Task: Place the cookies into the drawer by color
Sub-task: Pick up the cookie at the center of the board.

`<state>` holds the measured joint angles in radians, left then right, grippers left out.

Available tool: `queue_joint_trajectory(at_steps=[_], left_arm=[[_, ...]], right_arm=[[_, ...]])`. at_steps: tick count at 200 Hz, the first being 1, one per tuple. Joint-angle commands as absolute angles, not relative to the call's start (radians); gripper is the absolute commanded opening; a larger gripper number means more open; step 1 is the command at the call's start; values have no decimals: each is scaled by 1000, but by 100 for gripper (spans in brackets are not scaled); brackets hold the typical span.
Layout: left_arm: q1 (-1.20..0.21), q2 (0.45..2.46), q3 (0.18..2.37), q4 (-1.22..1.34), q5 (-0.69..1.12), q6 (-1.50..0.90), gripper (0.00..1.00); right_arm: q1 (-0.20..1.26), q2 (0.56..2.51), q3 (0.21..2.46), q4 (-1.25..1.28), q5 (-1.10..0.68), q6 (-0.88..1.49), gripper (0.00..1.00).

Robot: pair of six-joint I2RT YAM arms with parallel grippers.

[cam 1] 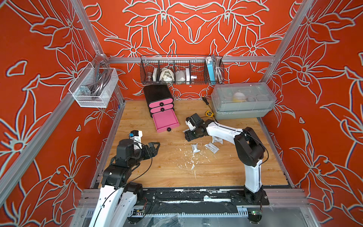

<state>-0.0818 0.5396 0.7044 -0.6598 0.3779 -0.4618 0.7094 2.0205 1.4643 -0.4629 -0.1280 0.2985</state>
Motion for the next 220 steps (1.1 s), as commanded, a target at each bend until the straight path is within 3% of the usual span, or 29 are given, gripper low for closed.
queue_joint_trajectory(at_steps=[1,28,51,79,132,186,220], left_arm=[[-75,539,703,-620,464,-437,85],[-75,528,699,-621,449,-439,86],[-75,525,699,-626,431,-443,86],[-75,525,699,-628,420,-444,86],[-75,514,698,-629,404,-447,87],[-75,509,699,-636,377,-454,87],[-75,484,700,-651,315,-464,88]], right_arm=[[718,2080,1527,-511,-93,293,78],[723,2148,1597,-553,-37,301,77],[724,2175,1608,-555,-33,309,68],[724,2181,1594,-561,6,313,49],[725,2103,1540,-521,20,316,30],[748,1929,1511,-449,-26,391,27],[803,1990,1660,-460,-63,446,27]])
